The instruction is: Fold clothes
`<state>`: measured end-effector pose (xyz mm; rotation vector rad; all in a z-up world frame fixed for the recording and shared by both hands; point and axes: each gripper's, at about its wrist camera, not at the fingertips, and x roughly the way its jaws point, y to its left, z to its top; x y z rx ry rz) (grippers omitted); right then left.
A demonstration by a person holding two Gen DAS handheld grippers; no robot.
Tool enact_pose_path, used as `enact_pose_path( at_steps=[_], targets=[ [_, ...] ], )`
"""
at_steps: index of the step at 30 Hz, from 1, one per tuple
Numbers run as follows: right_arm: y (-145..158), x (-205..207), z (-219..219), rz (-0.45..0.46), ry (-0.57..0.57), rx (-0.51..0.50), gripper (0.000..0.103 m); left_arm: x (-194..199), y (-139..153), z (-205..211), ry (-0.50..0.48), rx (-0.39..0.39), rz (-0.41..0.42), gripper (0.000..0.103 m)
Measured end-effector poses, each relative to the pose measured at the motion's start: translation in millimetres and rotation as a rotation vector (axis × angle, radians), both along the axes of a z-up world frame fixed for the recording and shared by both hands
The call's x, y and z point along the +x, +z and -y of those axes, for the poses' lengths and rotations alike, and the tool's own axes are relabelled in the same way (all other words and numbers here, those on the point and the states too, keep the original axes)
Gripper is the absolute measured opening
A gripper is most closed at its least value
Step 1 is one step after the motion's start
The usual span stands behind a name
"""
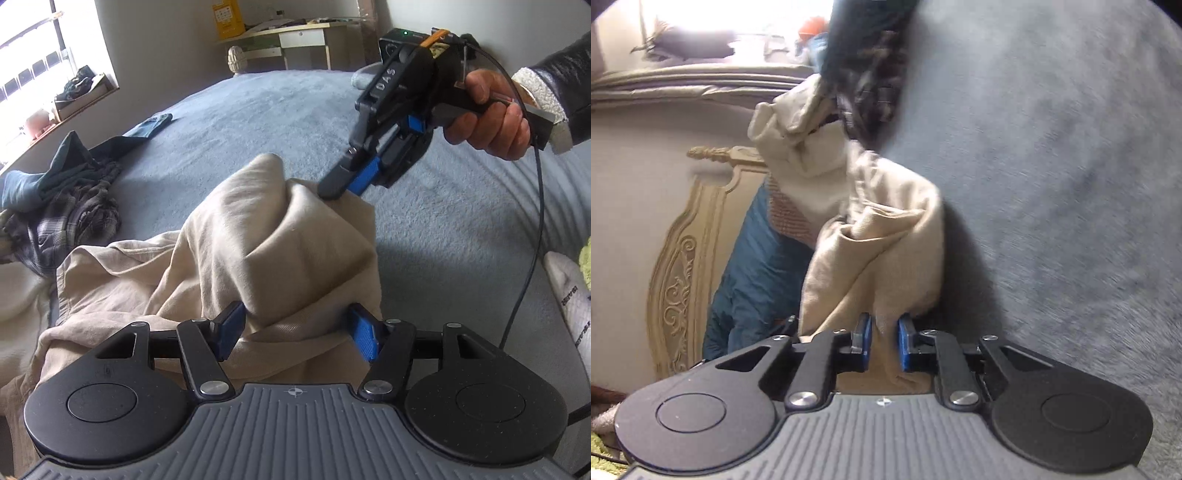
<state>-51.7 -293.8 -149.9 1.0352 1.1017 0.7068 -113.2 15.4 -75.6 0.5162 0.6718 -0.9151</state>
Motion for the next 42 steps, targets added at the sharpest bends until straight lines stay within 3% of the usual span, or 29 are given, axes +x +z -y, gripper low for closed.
enact_pose_path(
  at_steps=[6,11,14,18,22,30,33,38,42],
  targets=[
    [37.5,20.0,-24.7,0.105,0.062,0.024,0.016,4.3,3.4,-10.2,0.063,-0.027,-0.036,0.062],
    [52.5,37.0,-51.0,0.153,0.102,0.008,0.016,26.2,22.5,-45.0,0.221,-0.152,-0.158,0.062],
    [55.0,50.6,-69.9,0.169,0.121,-0.027,0.016,38.0,36.6,-72.6,0.336,-0.240,-0.218,0.063],
    [47.3,66.3,-104.9,0.145,0.174,-0.086,0.016,46.5,46.9,-100.1,0.476,-0.302,-0.227,0.070],
    [32.8,68.8,-146.5,0.143,0.264,-0.179,0.016,57.2,46.9,-111.4,0.544,-0.369,-0.271,0.071],
    [21.6,75.8,-132.8,0.032,0.227,-0.086,0.022,63.5,-1.1,-68.6,0.496,-0.266,-0.299,0.072],
    [37.3,81.1,-114.8,0.084,0.221,-0.083,0.030,67.1,-10.1,-66.9,0.514,-0.267,-0.304,0.072],
    [60.2,103.2,-68.3,0.186,0.064,-0.058,0.071,69.0,-14.2,-73.5,0.524,-0.272,-0.324,0.074],
    [37.9,138.1,-63.1,0.118,-0.014,-0.203,0.077,71.1,-17.5,-76.3,0.538,-0.265,-0.343,0.077]
  ],
)
